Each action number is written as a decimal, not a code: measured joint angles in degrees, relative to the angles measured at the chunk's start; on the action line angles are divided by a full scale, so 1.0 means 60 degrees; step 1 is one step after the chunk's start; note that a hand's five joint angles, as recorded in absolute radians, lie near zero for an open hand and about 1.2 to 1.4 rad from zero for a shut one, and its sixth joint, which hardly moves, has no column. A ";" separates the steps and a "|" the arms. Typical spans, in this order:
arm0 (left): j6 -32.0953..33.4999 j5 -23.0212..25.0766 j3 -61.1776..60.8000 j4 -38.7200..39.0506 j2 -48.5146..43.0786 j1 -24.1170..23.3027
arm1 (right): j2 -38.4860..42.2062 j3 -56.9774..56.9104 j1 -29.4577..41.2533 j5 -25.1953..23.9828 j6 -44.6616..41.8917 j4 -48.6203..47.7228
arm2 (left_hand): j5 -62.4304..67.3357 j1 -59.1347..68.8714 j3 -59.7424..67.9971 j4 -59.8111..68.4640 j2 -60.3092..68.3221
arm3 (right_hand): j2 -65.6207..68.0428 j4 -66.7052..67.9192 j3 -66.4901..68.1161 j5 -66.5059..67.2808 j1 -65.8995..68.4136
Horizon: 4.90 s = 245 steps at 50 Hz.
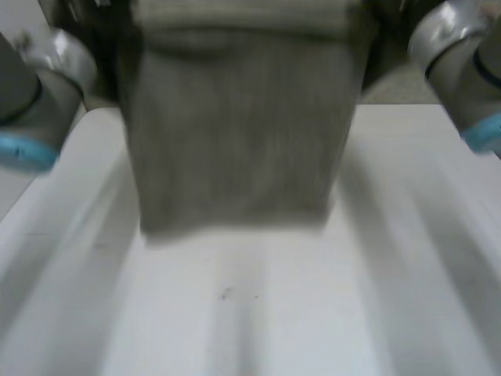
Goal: Fold the towel.
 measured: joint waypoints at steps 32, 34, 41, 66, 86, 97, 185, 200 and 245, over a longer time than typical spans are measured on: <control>-0.1905 0.0653 -0.6657 0.3126 -0.0103 -0.0008 | 0.0233 0.5139 -0.0170 -0.1555 0.0518 -0.0204 | -0.0040 -0.0002 -0.0156 -0.0198 -0.0133 | 0.0031 0.0019 0.0001 0.0056 0.0000; -0.1425 0.0716 -0.7022 0.3019 -0.0259 -0.0022 | 0.0625 0.5193 -0.0184 -0.1544 0.0416 0.0510 | -0.0217 -0.0040 -0.0337 -0.0375 -0.0313 | 0.0031 0.0020 0.0001 0.0056 0.0000; -0.0008 0.0729 -0.7675 0.2245 -0.0064 -0.0054 | 0.0724 0.5374 -0.0430 -0.1511 0.0370 0.1849 | -0.3862 -0.3692 -0.4055 -0.3985 -0.4046 | 0.0031 0.0019 0.0001 0.0056 0.0000; -0.0930 0.0742 -0.8154 0.0486 0.1126 0.0844 | -0.0402 0.7063 -0.1997 -0.1794 0.1390 0.1740 | -0.8605 -0.8247 -0.8649 -0.8689 -0.8647 | 0.0031 0.0020 0.0001 0.0056 0.0000; -0.3849 0.1195 -0.8778 0.0216 0.0971 0.0827 | -0.0344 0.7322 -0.2247 -0.2036 0.2507 0.1226 | -0.7571 -0.7279 -0.7662 -0.7696 -0.7647 | 0.0031 0.0020 0.0001 0.0056 0.0000; -0.3753 0.1179 -0.8342 0.1464 0.0024 0.0716 | -0.0361 0.7517 -0.2193 -0.2029 0.2487 0.1185 | -0.5506 -0.5045 -0.5571 -0.5595 -0.5554 | 0.0030 0.0020 0.0001 0.0056 0.0000; -0.2346 0.1208 -0.2589 -0.5373 0.4551 0.1580 | -0.4684 0.3309 -0.3846 -0.3543 0.2770 0.4543 | -0.0004 -0.0001 0.0020 -0.0001 0.0042 | -0.0003 -0.0018 -0.0015 0.0018 0.0456; 0.0333 0.1206 -0.3042 -0.8185 0.1432 0.1362 | -0.1898 0.2659 -0.2297 -0.1159 -0.2120 0.7878 | -0.0004 0.0042 0.0020 -0.0001 0.0042 | -0.0003 -0.0018 -0.0015 0.0028 0.0470; -0.1745 0.1441 -0.4418 0.0652 -0.0633 0.0770 | -0.0035 0.4614 -0.0844 -0.0518 0.0399 0.0054 | -0.0015 0.0098 -0.0097 -0.0122 -0.0124 | -0.0003 0.0021 0.0024 0.0055 0.0550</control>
